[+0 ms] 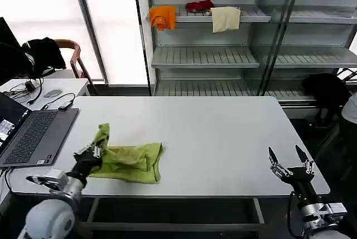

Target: Fold and organize the clothes.

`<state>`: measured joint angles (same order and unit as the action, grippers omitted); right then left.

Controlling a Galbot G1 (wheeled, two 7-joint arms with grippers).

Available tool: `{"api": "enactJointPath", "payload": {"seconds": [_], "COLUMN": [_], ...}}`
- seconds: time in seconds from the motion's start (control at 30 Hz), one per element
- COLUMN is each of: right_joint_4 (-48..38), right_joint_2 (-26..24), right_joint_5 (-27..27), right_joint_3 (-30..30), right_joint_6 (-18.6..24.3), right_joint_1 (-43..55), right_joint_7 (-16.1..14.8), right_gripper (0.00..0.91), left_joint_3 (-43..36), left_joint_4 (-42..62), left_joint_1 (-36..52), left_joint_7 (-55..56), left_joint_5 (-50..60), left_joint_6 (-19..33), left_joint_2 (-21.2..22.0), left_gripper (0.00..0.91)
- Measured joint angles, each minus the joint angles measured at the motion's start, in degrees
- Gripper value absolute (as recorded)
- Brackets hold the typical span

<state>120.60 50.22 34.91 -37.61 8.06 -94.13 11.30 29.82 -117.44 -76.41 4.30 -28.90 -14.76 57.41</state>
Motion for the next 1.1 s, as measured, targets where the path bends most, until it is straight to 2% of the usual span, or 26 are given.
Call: {"api": "enactJointPath", "payload": {"seconds": [0.5,0.53,0.57,0.6,0.63,1.1], "right_joint_4": [0.45,0.46,0.47,0.52,0.58,0.23], "right_joint_2": [0.38,0.45,0.49,0.49,0.5,0.94], "right_joint_5": [-0.65,-0.76,-0.82,-0.84,-0.84,-1.28], "right_joint_3": [0.26,0.34,0.4,0.43,0.45,1.2], "right_joint_6": [-0.3,-0.36,-0.43,-0.47,-0.51,-1.03], "right_joint_1": [-0.09,-0.02,0.06,0.16,0.23,1.2], "right_joint_7": [-0.02,-0.03,-0.02,-0.02,-0.01,0.03], "right_gripper": [0.907,0.907,0.907,0.907,0.907,0.907], "left_joint_3": [-10.56,-10.99,-11.45,-11.91,-12.33,-16.03], "left_joint_4": [2.76,2.91,2.98,3.12,3.3,1.82], "left_joint_1": [3.84,4.09,4.37,4.66,4.9,5.2], "left_joint_7": [-1.61,-1.63,-1.63,-1.62,-1.6,-2.04], "left_joint_5": [6.94,7.12,7.28,7.49,7.74,11.78], "left_joint_6": [-0.77,-0.93,-1.09,-1.24,-1.41,-1.97], "left_joint_2": [2.08,2.28,2.44,2.57,2.63,2.1], "left_gripper": [0.02,0.121,0.282,0.766,0.907,0.907]}}
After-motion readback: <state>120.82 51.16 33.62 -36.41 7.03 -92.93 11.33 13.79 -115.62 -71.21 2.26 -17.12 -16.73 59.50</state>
